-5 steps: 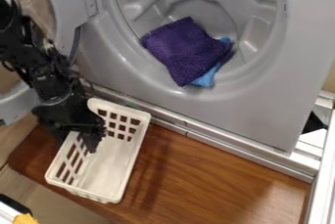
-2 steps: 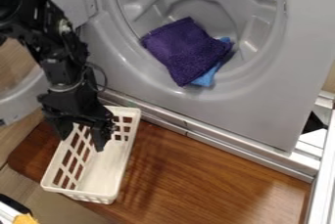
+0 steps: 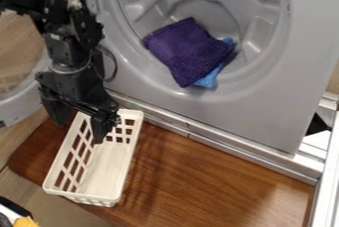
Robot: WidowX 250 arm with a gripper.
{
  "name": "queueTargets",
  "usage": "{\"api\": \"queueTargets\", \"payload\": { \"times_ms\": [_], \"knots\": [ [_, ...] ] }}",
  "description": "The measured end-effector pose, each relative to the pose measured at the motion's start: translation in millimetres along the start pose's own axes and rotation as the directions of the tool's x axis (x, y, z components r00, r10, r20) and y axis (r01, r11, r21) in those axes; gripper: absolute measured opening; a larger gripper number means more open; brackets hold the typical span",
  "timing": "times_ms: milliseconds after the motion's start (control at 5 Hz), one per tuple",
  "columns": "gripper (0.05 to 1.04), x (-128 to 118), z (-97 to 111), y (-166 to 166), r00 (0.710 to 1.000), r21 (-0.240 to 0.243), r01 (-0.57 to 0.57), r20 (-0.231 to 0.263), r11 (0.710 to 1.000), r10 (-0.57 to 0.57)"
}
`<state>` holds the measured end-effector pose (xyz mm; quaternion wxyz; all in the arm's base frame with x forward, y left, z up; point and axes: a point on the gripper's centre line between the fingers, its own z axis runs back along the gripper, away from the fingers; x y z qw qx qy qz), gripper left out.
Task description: Move the white basket to the bottom left of the table
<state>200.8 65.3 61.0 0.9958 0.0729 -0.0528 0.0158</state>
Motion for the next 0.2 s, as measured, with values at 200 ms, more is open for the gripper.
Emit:
{"api": "queueTargets", "payload": {
  "times_ms": [200],
  "knots": [
    [1.000, -2.9, 9.6, -3.0, 0.999, 0.010, 0.015, 0.035, 1.000, -0.015]
  ]
}}
